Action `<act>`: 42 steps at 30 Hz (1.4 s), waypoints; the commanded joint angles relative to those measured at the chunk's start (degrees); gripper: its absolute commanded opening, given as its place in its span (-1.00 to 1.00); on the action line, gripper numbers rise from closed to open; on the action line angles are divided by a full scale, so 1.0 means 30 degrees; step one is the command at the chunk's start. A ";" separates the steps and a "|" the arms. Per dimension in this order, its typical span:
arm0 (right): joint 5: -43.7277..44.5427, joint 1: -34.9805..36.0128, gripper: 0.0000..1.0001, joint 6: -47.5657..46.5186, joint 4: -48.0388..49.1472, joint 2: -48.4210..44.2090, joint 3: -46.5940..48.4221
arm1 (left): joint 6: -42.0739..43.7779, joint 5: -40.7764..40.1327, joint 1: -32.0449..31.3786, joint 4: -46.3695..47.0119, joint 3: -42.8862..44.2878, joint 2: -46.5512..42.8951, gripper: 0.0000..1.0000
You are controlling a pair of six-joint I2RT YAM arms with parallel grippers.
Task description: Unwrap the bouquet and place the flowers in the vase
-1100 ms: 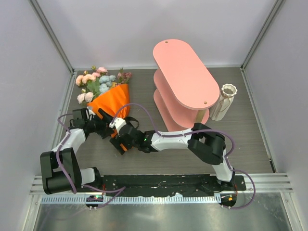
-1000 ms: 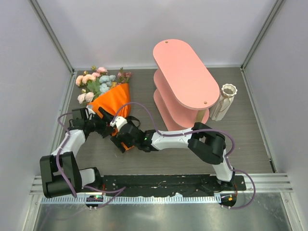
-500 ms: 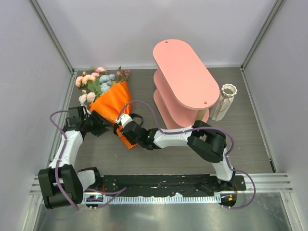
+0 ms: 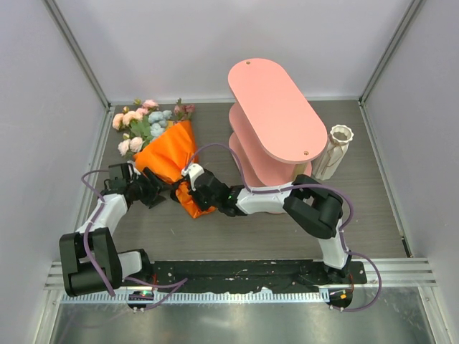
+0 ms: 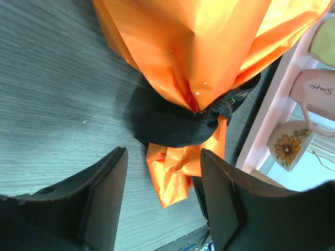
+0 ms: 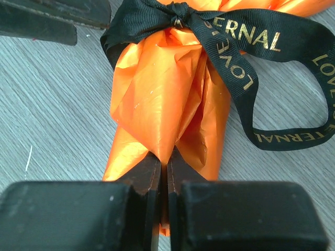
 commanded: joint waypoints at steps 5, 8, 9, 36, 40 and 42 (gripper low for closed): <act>-0.0942 -0.0275 -0.92 0.0514 0.0634 -0.1187 -0.0218 | -0.0205 0.0389 -0.0059 0.2214 0.0243 0.0556 0.21; -0.1117 -0.0275 -0.93 0.0543 0.0634 -0.1040 -0.0072 | -0.0527 0.0654 -0.0176 0.3061 0.0243 0.0881 0.13; -0.1176 -0.0275 -0.93 0.0543 0.0605 -0.1011 -0.0013 | -0.0615 0.0654 -0.0321 0.3181 0.0301 0.1026 0.11; -0.0387 -0.0275 -0.98 0.1040 0.0165 -0.0835 0.0104 | -0.0299 -0.1158 -0.1201 -0.0033 0.2844 0.0618 -1.00; 0.1163 -0.0275 -0.98 0.1333 -0.0360 -0.0835 0.0133 | 0.0495 -0.2829 -0.1378 -0.3051 0.4021 -0.0493 -1.00; 0.2273 -0.0275 -0.99 0.1422 -0.0566 -0.0806 0.0134 | 0.0672 -0.3473 -0.1436 -0.3787 0.4575 -0.1195 -1.00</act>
